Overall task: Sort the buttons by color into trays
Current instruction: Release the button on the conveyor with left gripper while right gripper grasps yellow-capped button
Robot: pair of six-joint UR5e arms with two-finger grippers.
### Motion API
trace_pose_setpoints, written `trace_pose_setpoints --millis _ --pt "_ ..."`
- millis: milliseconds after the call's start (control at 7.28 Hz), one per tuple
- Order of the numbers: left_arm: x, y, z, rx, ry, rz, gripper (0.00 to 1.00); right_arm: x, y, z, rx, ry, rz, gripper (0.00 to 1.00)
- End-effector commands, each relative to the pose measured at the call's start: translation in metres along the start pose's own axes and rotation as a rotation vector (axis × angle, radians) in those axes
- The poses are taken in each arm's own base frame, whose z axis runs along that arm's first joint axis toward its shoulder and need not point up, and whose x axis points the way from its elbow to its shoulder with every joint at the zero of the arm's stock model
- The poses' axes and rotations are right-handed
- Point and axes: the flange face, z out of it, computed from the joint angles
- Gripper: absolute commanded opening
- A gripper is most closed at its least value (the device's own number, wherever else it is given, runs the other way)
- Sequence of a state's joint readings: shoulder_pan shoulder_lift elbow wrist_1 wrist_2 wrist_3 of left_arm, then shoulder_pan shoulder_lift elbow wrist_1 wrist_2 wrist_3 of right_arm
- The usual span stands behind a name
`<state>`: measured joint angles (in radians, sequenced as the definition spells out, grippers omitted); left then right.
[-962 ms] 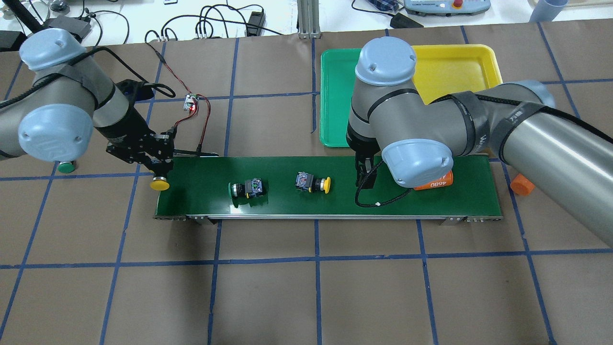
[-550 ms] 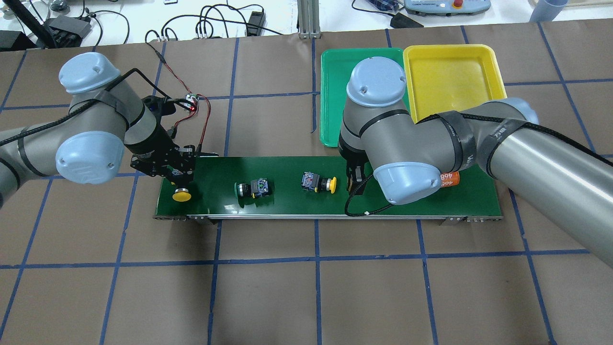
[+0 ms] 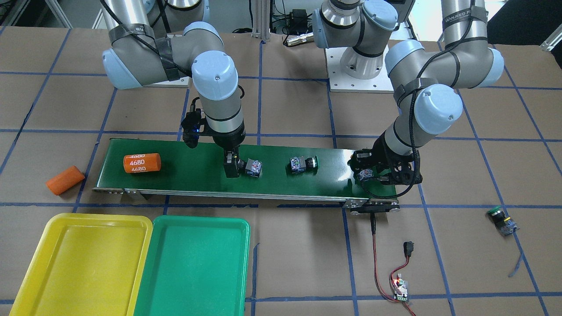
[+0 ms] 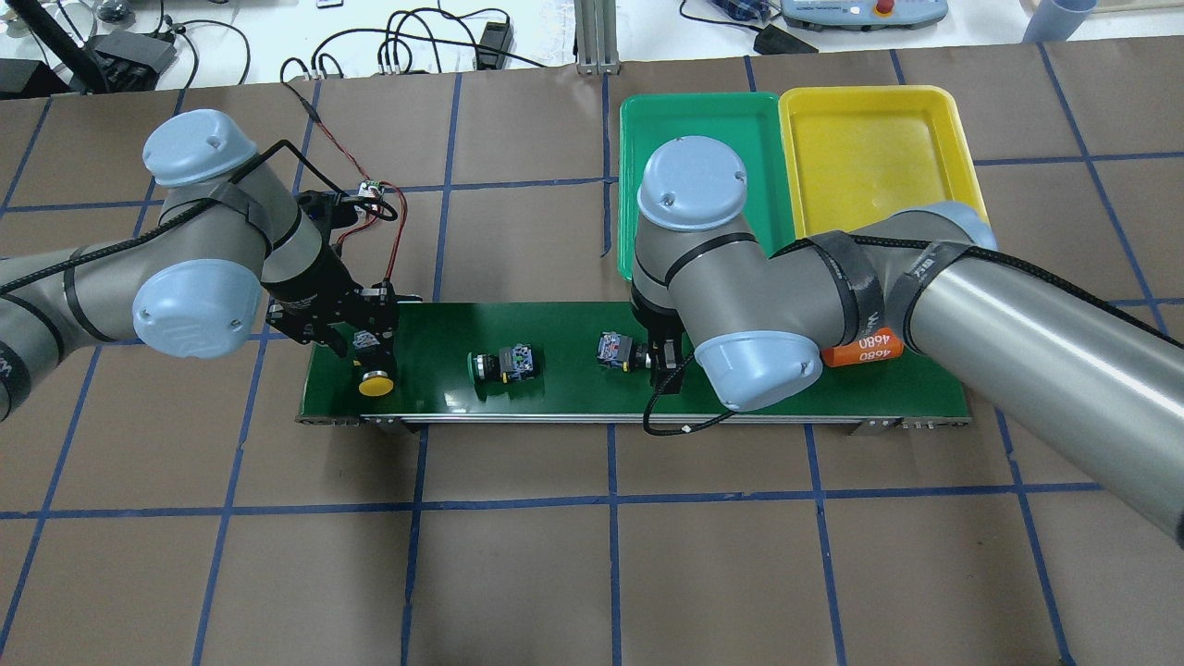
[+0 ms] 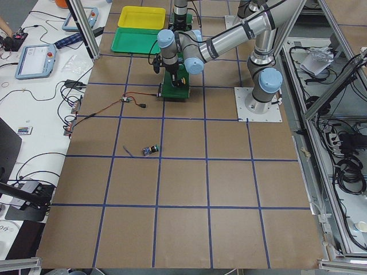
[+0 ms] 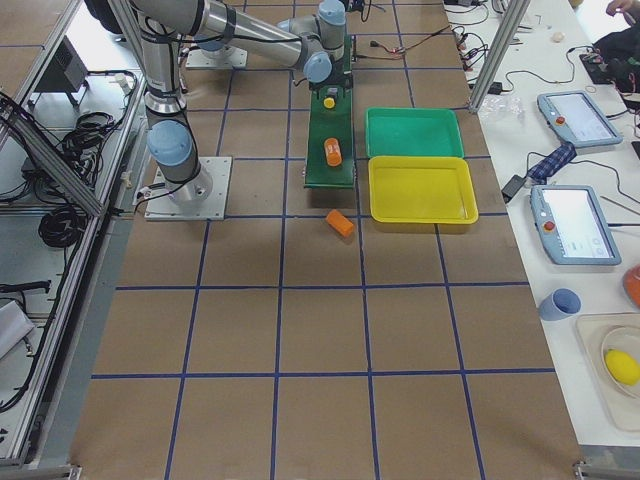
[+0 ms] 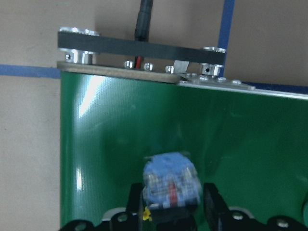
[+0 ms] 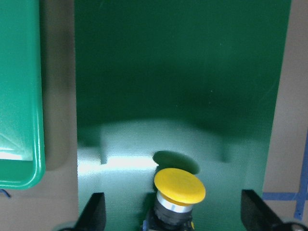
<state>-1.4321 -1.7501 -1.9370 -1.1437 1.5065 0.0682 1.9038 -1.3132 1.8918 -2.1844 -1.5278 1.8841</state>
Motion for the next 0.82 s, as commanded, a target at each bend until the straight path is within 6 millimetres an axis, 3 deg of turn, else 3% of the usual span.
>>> trace_pose_setpoints --millis 0,137,412,550,687 --pt "-0.012 -0.026 -0.057 0.038 -0.011 0.017 1.0 0.0 0.002 0.008 0.003 0.015 -0.004 1.0" --pt "-0.044 -0.048 -0.077 0.046 -0.075 0.062 1.0 -0.001 0.001 0.009 0.005 0.016 -0.003 1.0" --pt "-0.136 -0.087 -0.092 0.06 -0.168 -0.011 1.0 -0.001 0.001 0.014 0.008 0.025 -0.002 1.0" --pt "-0.166 -0.111 -0.089 0.07 -0.177 0.021 1.0 -0.001 0.0 0.017 0.01 0.03 0.0 1.0" --pt "-0.184 -0.135 -0.096 0.098 -0.255 0.019 1.0 -0.002 0.0 0.018 0.017 0.031 -0.002 0.88"
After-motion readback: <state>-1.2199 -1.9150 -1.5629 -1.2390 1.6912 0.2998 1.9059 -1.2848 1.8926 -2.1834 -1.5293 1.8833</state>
